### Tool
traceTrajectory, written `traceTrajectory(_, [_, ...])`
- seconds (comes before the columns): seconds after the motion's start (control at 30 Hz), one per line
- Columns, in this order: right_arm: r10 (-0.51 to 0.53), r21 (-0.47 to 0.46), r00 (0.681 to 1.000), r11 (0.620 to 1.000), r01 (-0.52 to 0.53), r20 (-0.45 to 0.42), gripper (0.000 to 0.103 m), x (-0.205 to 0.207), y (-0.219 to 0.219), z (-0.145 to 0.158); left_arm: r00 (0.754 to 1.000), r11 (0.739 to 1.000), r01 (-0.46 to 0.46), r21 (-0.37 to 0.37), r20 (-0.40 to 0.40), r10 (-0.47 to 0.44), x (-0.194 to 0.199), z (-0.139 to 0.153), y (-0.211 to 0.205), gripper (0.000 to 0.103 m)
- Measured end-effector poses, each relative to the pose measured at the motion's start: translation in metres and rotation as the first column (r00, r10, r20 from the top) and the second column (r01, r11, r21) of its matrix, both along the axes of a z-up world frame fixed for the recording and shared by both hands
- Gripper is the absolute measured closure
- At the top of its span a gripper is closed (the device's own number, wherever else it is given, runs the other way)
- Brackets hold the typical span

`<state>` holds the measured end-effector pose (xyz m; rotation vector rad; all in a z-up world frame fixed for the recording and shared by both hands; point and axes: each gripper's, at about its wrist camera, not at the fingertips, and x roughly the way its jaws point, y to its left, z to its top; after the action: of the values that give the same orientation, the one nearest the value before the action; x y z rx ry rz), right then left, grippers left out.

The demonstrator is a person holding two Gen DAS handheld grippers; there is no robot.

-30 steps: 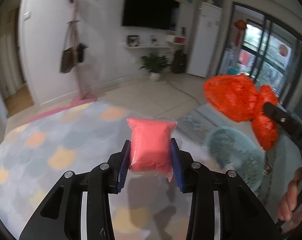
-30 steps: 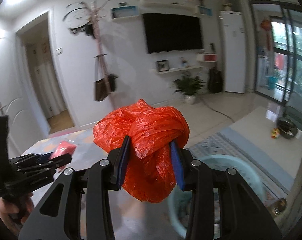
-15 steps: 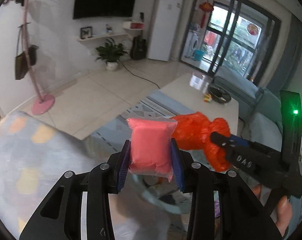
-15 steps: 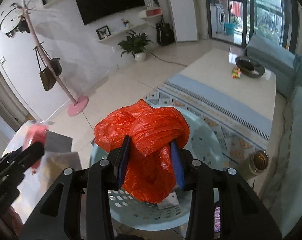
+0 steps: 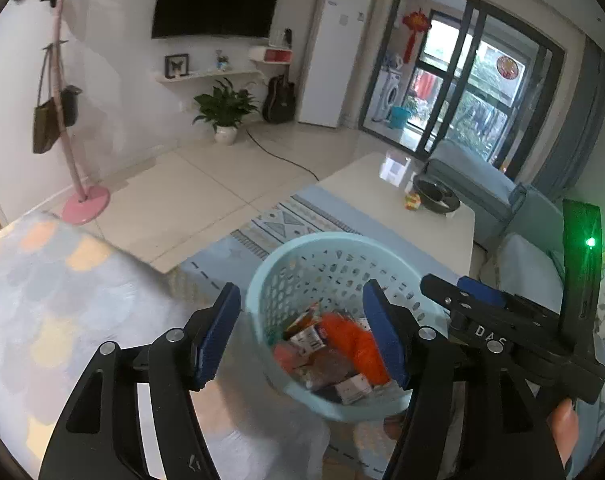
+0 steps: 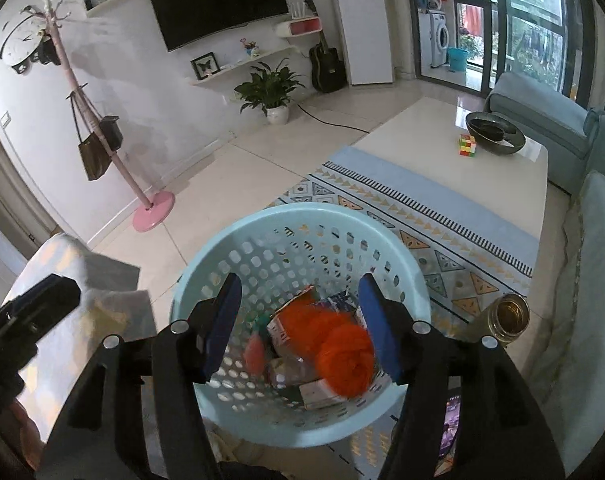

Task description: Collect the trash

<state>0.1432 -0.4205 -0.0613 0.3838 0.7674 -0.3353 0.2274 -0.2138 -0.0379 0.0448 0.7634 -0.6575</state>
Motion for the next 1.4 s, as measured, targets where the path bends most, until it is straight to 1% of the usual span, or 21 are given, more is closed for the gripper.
traceTrajectory(0.07, [0.022, 0.0, 1.0, 1.0, -0.022, 0.015, 0.046, -0.008, 0.011, 0.006, 1.0, 1.0, -0.017, -0.016, 0.009, 0.017, -0.004, 0.005, 0.016, 0.04])
traceTrajectory(0.13, [0.048, -0.01, 0.998, 0.999, -0.048, 0.029, 0.046, -0.015, 0.024, 0.014, 0.999, 0.999, -0.037, -0.034, 0.025, 0.038, -0.014, 0.013, 0.032, 0.033])
traceTrajectory(0.17, [0.06, -0.017, 0.998, 0.998, -0.059, 0.035, 0.046, -0.019, 0.03, 0.017, 0.998, 0.998, -0.05, -0.042, 0.035, 0.051, -0.02, 0.017, 0.038, 0.031])
traceTrajectory(0.23, [0.099, -0.045, 0.994, 0.994, -0.097, 0.052, 0.042, -0.026, 0.049, 0.028, 0.996, 0.996, -0.068, -0.062, 0.053, 0.072, -0.032, 0.025, 0.055, 0.03])
traceTrajectory(0.27, [0.112, -0.058, 0.992, 0.992, -0.109, 0.054, 0.037, -0.028, 0.056, 0.031, 0.995, 0.994, -0.075, -0.075, 0.059, 0.079, -0.039, 0.028, 0.064, 0.03])
traceTrajectory(0.33, [0.155, -0.094, 0.987, 0.984, -0.151, 0.049, 0.037, -0.032, 0.08, 0.037, 0.993, 0.991, -0.089, -0.096, 0.073, 0.096, -0.05, 0.035, 0.079, 0.03])
traceTrajectory(0.47, [0.202, -0.144, 0.977, 0.971, -0.191, 0.068, 0.036, -0.044, 0.115, 0.048, 0.979, 0.981, -0.157, -0.117, 0.108, 0.17, -0.073, 0.043, 0.11, 0.027])
traceTrajectory(0.57, [0.227, -0.201, 0.968, 0.958, -0.203, 0.104, 0.029, -0.058, 0.142, 0.054, 0.962, 0.971, -0.213, -0.105, 0.149, 0.227, -0.091, 0.044, 0.131, 0.027])
traceTrajectory(0.7, [0.242, -0.268, 0.961, 0.942, -0.2, 0.136, 0.029, -0.071, 0.17, 0.059, 0.941, 0.957, -0.275, -0.096, 0.179, 0.288, -0.11, 0.038, 0.158, 0.027])
traceTrajectory(0.83, [0.26, -0.295, 0.949, 0.934, -0.201, 0.176, 0.029, -0.084, 0.19, 0.058, 0.921, 0.937, -0.336, -0.094, 0.178, 0.348, -0.122, 0.024, 0.18, 0.027])
traceTrajectory(1.0, [0.276, -0.325, 0.938, 0.925, -0.198, 0.212, 0.029, -0.093, 0.209, 0.053, 0.894, 0.921, -0.384, -0.074, 0.22, 0.39, -0.133, 0.011, 0.191, 0.027])
traceTrajectory(1.1, [0.282, -0.335, 0.933, 0.921, -0.197, 0.226, 0.029, -0.096, 0.214, 0.052, 0.885, 0.915, -0.395, -0.086, 0.232, 0.404, -0.135, 0.009, 0.197, 0.027])
traceTrajectory(1.2, [0.278, -0.337, 0.93, 0.923, -0.188, 0.242, 0.029, -0.099, 0.215, 0.049, 0.873, 0.902, -0.416, -0.114, 0.229, 0.431, -0.138, 0.002, 0.205, 0.027])
traceTrajectory(1.3, [0.274, -0.33, 0.927, 0.926, -0.182, 0.257, 0.029, -0.1, 0.216, 0.045, 0.873, 0.898, -0.424, -0.117, 0.213, 0.439, -0.137, 0.0, 0.211, 0.026])
traceTrajectory(1.4, [0.259, -0.327, 0.928, 0.931, -0.165, 0.268, 0.029, -0.1, 0.217, 0.04, 0.863, 0.895, -0.433, -0.111, 0.237, 0.447, -0.141, 0.002, 0.211, 0.019])
